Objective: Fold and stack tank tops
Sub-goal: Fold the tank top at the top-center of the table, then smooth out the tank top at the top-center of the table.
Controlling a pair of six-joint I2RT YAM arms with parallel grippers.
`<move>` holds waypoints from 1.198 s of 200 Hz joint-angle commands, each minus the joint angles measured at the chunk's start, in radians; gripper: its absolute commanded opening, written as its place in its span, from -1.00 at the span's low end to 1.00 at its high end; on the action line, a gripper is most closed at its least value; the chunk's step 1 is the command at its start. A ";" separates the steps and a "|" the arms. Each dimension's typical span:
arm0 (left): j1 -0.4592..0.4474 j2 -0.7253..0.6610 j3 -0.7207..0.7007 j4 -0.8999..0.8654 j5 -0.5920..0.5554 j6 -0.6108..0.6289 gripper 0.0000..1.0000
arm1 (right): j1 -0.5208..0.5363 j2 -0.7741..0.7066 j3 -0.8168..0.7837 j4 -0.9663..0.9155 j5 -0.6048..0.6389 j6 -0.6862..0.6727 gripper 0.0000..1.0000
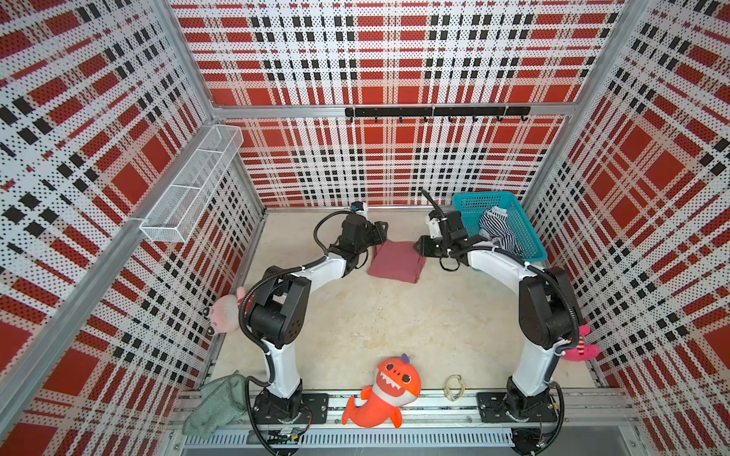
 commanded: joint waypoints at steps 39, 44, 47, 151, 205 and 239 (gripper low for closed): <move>0.012 0.125 -0.115 0.150 -0.036 -0.152 0.00 | -0.016 0.117 -0.149 0.229 -0.023 0.164 -0.59; 0.019 0.131 -0.122 0.153 -0.030 -0.153 0.00 | -0.024 0.125 -0.162 0.238 -0.019 0.165 -0.60; 0.023 0.133 -0.126 0.158 -0.027 -0.153 -0.01 | -0.028 0.130 -0.170 0.242 -0.017 0.168 -0.61; 0.115 0.110 -0.022 0.038 0.109 -0.046 0.10 | -0.077 -0.075 -0.147 0.044 0.026 0.021 -0.23; 0.117 0.263 0.081 0.065 0.195 -0.070 0.00 | -0.091 0.018 -0.091 0.061 -0.017 0.008 0.06; 0.105 0.307 0.084 0.136 0.267 -0.108 0.00 | -0.096 0.085 -0.081 0.068 -0.004 0.014 0.12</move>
